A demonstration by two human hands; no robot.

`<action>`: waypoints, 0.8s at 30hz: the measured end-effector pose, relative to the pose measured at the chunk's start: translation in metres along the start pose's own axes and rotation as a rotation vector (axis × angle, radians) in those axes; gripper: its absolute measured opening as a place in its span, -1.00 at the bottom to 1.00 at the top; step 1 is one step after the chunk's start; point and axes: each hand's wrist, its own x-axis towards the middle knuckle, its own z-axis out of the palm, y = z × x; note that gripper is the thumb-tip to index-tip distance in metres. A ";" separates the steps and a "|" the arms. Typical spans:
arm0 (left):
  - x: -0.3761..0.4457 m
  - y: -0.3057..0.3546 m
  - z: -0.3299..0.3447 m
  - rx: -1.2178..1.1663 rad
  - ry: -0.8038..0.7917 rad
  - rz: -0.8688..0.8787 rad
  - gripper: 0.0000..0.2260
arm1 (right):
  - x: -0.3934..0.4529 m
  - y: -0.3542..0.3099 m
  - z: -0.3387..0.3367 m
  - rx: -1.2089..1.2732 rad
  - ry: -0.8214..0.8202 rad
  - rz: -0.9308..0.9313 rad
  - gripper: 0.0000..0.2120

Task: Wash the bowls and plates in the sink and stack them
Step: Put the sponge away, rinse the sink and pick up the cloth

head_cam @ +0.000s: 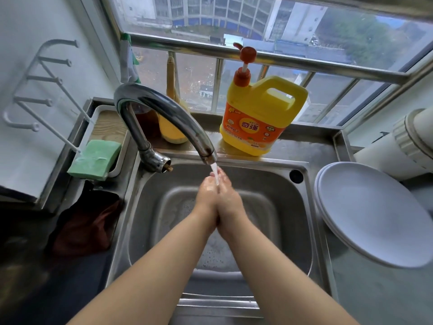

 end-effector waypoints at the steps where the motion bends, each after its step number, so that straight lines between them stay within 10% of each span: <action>1: 0.008 0.006 -0.001 -0.106 0.005 -0.028 -0.66 | -0.052 -0.058 0.035 -0.114 -0.015 -0.044 -0.59; 6: 0.019 0.025 -0.005 -0.370 0.066 -0.241 -0.72 | -0.123 -0.090 0.056 -0.486 -0.131 -0.405 -0.52; 12: 0.001 0.017 -0.027 -0.466 -0.144 -0.328 -0.64 | -0.082 -0.086 -0.001 -1.213 -0.186 -0.326 -0.51; 17: 0.003 0.007 -0.045 -0.111 -0.072 -0.218 -0.74 | -0.078 -0.131 -0.019 -1.219 -0.061 -0.041 -0.73; 24: -0.001 0.015 -0.037 -0.564 -0.054 -0.148 -0.65 | -0.099 -0.139 0.027 -0.467 -0.027 0.006 -0.70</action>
